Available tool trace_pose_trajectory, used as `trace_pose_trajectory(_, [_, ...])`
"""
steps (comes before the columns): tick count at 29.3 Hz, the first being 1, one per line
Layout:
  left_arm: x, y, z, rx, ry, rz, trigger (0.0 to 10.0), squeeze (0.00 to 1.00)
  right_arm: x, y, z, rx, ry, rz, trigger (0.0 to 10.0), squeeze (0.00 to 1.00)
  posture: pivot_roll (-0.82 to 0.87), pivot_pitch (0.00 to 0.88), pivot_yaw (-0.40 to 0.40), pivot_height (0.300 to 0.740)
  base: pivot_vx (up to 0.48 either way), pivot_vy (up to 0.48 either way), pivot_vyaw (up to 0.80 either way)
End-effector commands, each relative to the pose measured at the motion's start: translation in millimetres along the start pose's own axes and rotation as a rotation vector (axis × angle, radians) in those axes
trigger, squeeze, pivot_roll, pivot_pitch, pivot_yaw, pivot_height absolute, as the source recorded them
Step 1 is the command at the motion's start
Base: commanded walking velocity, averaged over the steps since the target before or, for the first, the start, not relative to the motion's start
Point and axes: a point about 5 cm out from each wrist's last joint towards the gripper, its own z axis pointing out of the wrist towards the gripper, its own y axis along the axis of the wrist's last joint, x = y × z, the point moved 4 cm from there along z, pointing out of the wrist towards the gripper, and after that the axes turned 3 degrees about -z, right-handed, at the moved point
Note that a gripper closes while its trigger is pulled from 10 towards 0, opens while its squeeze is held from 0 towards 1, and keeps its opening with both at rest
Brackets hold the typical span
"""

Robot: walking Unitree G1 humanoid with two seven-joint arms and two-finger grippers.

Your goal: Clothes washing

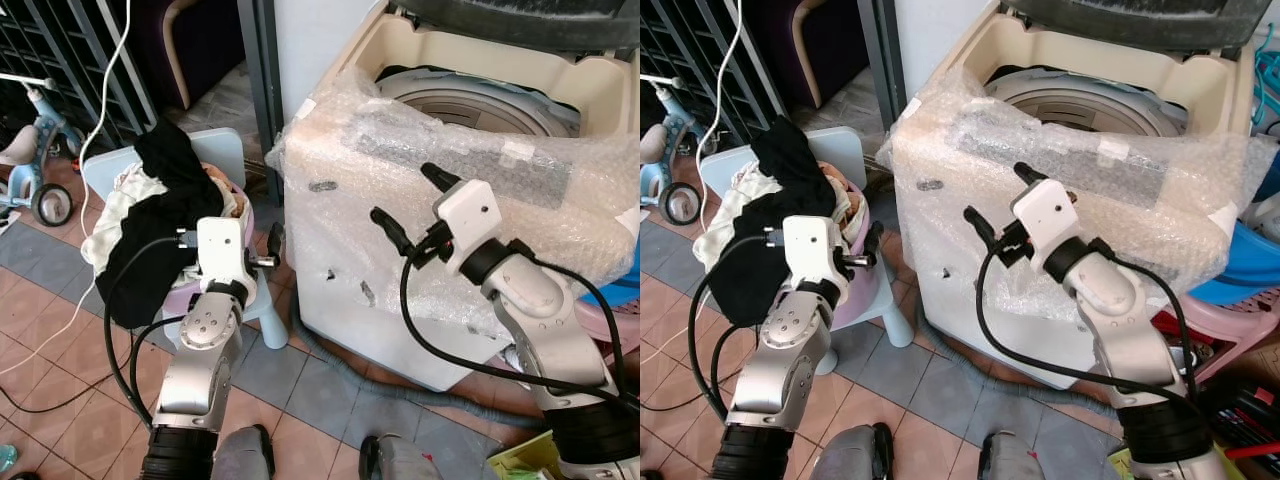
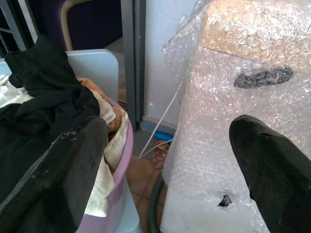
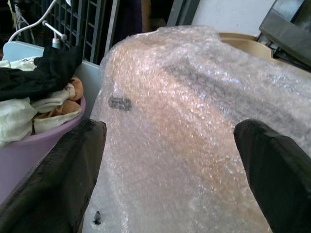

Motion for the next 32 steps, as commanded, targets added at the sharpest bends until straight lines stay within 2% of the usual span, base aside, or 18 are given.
trace_pose_trajectory(1, [2.1, -3.0, -4.5, 0.015, 0.012, -0.005, 10.0, 0.0, 5.0, 3.7, -1.0, -0.011, -0.031, -0.032, 10.0, 0.0, -0.04, 0.124, 0.041, 0.728, 0.0, 0.48, 0.0])
trace_pose_trajectory(2, [2.2, -4.2, -5.8, 0.018, 0.012, -0.008, 10.0, 0.0, 7.5, 2.5, -2.0, -0.01, -0.052, -0.033, 10.0, 0.0, -0.04, 0.118, 0.043, 0.728, 0.0, 0.48, 0.0])
trace_pose_trajectory(4, [1.3, -8.2, -7.3, 0.028, 0.011, -0.009, 10.0, 0.0, 3.4, -4.3, -1.0, 0.021, -0.142, 0.039, 10.0, 0.0, -0.04, 0.11, 0.042, 0.728, 0.0, 0.48, 0.0])
trace_pose_trajectory(9, [0.4, -11.4, -6.6, 0.035, 0.021, -0.017, 10.0, 0.0, 0.1, -7.7, -0.8, 0.031, -0.165, 0.044, 10.0, 0.0, -0.04, 0.102, 0.044, 0.728, 0.0, 0.48, 0.0])
trace_pose_trajectory(10, [-2.2, -14.7, -6.1, 0.041, 0.02, -0.015, 10.0, 0.0, -2.0, -12.3, -3.2, 0.045, -0.175, 0.077, 10.0, 0.0, -0.04, 0.092, 0.035, 0.728, 0.0, 0.48, 0.0])
trace_pose_trajectory(14, [-3.5, -15.0, -4.1, 0.042, 0.02, -0.018, 10.0, 0.0, -10.8, -15.0, -6.7, 0.054, -0.204, 0.109, 10.0, 0.0, -0.04, 0.098, 0.028, 0.728, 0.0, 0.48, 0.0])
trace_pose_trajectory(17, [-0.1, -12.4, -3.2, 0.032, 0.03, -0.018, 10.0, 0.0, -16.5, -17.4, -7.8, 0.073, -0.234, 0.108, 10.0, 0.0, -0.04, 0.098, 0.026, 0.728, 0.0, 0.48, 0.0])
trace_pose_trajectory(18, [5.8, -12.3, -2.1, 0.033, 0.053, -0.019, 10.0, 0.0, -23.0, -23.3, -9.2, 0.105, -0.277, 0.154, 10.0, 0.0, -0.04, 0.102, 0.024, 0.728, 0.0, 0.48, 0.0])
trace_pose_trajectory(20, [9.3, -12.0, -1.9, 0.029, 0.068, -0.017, 10.0, 0.0, -26.4, -28.3, -10.3, 0.132, -0.305, 0.171, 10.0, 0.0, -0.04, 0.102, 0.024, 0.728, 0.0, 0.48, 0.0])
trace_pose_trajectory(21, [9.3, -12.0, -1.9, 0.029, 0.068, -0.017, 10.0, 0.0, -26.4, -28.3, -10.3, 0.132, -0.305, 0.171, 10.0, 0.0, -0.04, 0.102, 0.024, 0.728, 0.0, 0.48, 0.0])
trace_pose_trajectory(22, [9.0, -10.7, -0.9, 0.022, 0.06, -0.012, 10.0, 0.0, -26.3, -33.3, -9.8, 0.166, -0.312, 0.107, 10.0, 0.0, -0.03, 0.113, 0.023, 0.728, 0.0, 0.48, 0.0])
trace_pose_trajectory(24, [8.6, -10.1, -0.4, 0.018, 0.056, -0.01, 10.0, 0.0, -25.7, -34.7, -9.6, 0.175, -0.312, 0.065, 10.0, 0.0, -0.04, 0.116, 0.024, 0.728, 0.0, 0.48, 0.0])
trace_pose_trajectory(25, [10.4, -6.7, -0.9, -0.004, 0.053, -0.008, 10.0, 0.0, -20.7, -36.1, -9.7, 0.175, -0.336, 0.233, 10.0, 0.0, -0.04, 0.116, 0.023, 0.728, 0.0, 0.48, 0.0])
trace_pose_trajectory(26, [10.4, -6.7, -0.9, -0.004, 0.053, -0.008, 10.0, 0.0, -20.7, -36.1, -9.7, 0.175, -0.336, 0.233, 10.0, 0.0, -0.04, 0.116, 0.023, 0.728, 0.0, 0.48, 0.0])
trace_pose_trajectory(27, [12.5, -3.7, -1.0, -0.023, 0.058, 0.002, 10.0, 0.0, -20.1, -35.5, -9.3, 0.177, -0.354, 0.279, 10.0, 0.0, -0.04, 0.12, 0.024, 0.728, 0.0, 0.48, 0.0])
trace_pose_trajectory(29, [13.2, -3.9, -1.4, -0.028, 0.057, -0.001, 10.0, 0.0, -18.6, -33.5, -8.0, 0.171, -0.336, 0.256, 10.0, 0.0, -0.04, 0.123, 0.022, 0.728, 0.0, 0.48, 0.0])
trace_pose_trajectory(30, [13.4, -5.9, -1.9, -0.018, 0.061, -0.026, 10.0, 0.0, -17.6, -32.0, -7.8, 0.168, -0.324, 0.236, 10.0, 0.0, -0.04, 0.12, 0.02, 0.728, 0.0, 0.352, 0.0])
trace_pose_trajectory(32, [13.0, -11.9, -2.5, 0.026, 0.077, -0.106, 10.0, 0.0, -13.3, -30.6, -8.3, 0.158, -0.289, 0.278, 10.0, 0.0, -0.04, 0.117, 0.021, 0.728, 0.0, 0.0, 0.0])
